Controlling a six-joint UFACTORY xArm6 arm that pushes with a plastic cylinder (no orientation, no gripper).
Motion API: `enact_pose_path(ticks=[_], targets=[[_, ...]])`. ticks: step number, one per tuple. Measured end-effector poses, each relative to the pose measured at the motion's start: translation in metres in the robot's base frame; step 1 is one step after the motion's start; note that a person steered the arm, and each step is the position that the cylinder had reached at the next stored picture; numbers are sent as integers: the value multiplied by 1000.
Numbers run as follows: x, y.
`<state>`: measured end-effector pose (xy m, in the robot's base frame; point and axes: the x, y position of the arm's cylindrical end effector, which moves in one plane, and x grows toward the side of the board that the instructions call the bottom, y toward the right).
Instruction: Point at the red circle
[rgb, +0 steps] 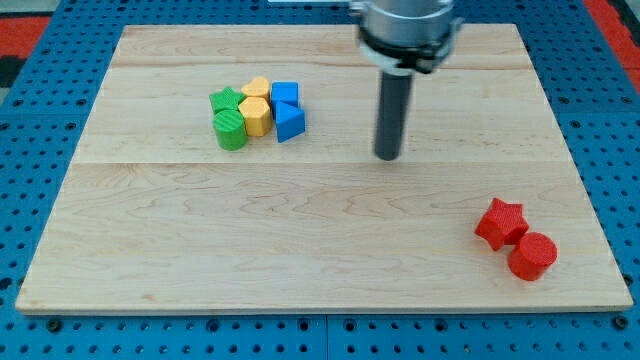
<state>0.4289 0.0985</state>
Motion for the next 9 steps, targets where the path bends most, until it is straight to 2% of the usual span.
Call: enact_pose_path(ticks=[2, 4, 5, 6, 8, 9], targets=[[13, 78], [51, 116], [92, 133], [112, 158], [158, 159], [163, 152]])
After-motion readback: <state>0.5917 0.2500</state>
